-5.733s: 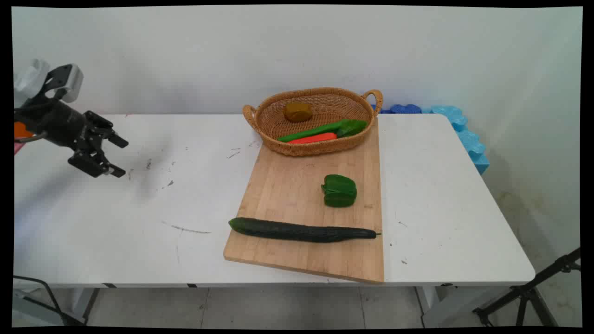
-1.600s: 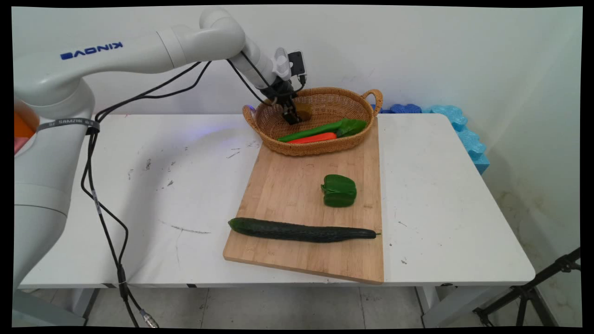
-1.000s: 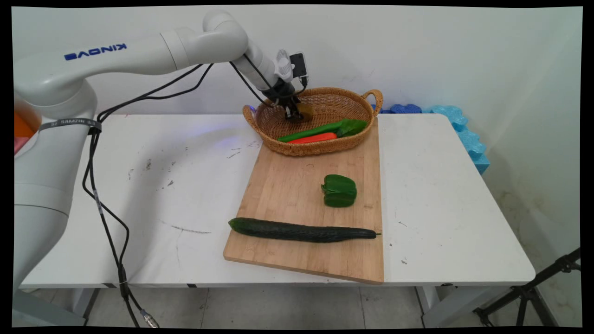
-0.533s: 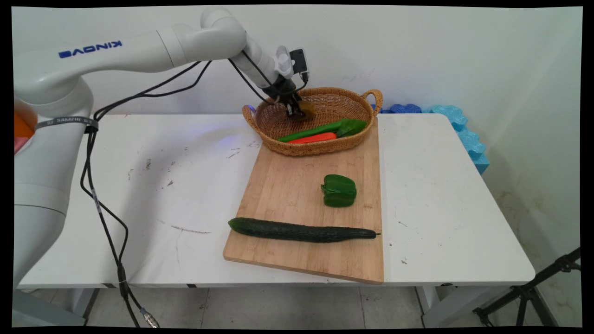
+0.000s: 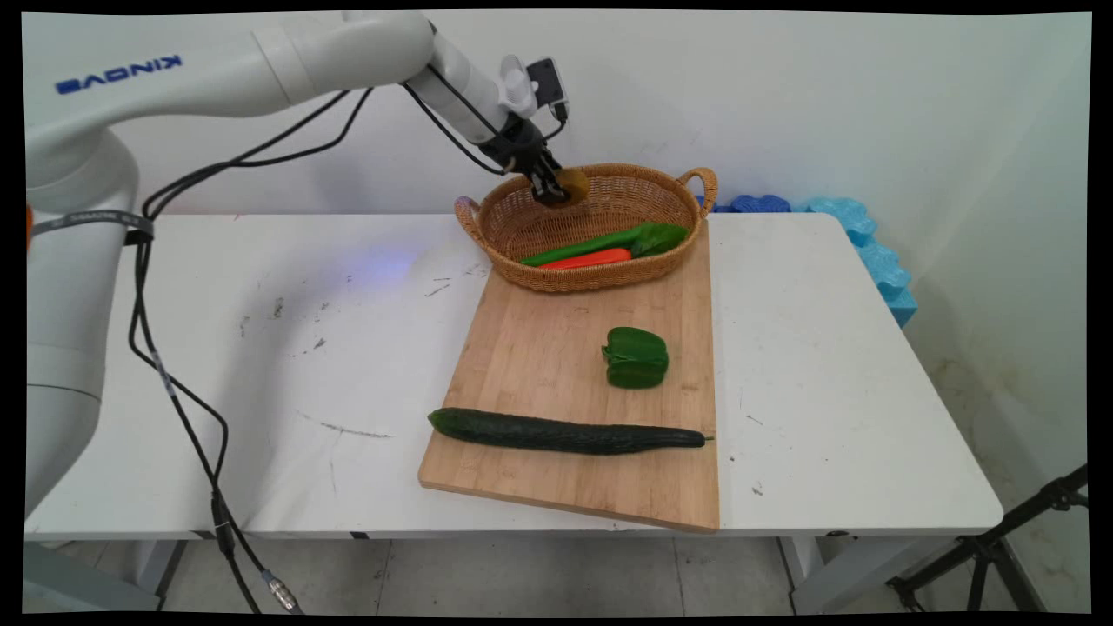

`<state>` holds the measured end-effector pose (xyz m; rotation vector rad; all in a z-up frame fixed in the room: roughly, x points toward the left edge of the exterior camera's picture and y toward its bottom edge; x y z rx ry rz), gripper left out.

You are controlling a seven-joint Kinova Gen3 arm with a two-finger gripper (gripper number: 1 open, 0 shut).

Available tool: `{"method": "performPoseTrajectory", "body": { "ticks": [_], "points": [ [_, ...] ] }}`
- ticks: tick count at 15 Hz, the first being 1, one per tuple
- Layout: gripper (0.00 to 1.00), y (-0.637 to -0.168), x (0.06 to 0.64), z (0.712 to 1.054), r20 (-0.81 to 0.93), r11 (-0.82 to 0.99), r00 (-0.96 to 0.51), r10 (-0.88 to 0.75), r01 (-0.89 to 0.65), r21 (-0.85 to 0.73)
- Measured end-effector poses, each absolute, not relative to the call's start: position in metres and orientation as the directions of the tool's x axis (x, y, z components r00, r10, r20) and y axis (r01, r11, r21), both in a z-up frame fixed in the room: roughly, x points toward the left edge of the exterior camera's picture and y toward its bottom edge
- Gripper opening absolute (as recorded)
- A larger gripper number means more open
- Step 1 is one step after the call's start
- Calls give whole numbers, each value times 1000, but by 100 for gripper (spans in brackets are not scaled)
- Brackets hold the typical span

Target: Place the picked object on the cutting board

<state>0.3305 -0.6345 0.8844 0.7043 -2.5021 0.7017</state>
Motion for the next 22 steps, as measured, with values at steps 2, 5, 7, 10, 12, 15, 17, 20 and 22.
{"method": "performPoseTrajectory", "body": {
  "ticks": [2, 5, 7, 10, 12, 15, 17, 20, 22],
  "points": [
    [0, -623, 333, 896, 551, 734, -750, -366, -596, -325],
    [0, -602, 337, 912, 574, 729, -722, -387, -620, -289],
    [0, -587, 341, 922, 585, 730, -707, -398, -630, -266],
    [0, -562, 345, 935, 596, 740, -693, -405, -631, -231],
    [0, -544, 348, 942, 600, 752, -688, -408, -626, -207],
    [0, -519, 352, 947, 599, 772, -688, -410, -612, -174],
    [0, -505, 353, 948, 597, 783, -689, -411, -603, -156],
    [0, -481, 353, 946, 591, 802, -693, -414, -585, -124],
    [0, -467, 351, 941, 585, 813, -696, -415, -573, -105]
  ]
}}
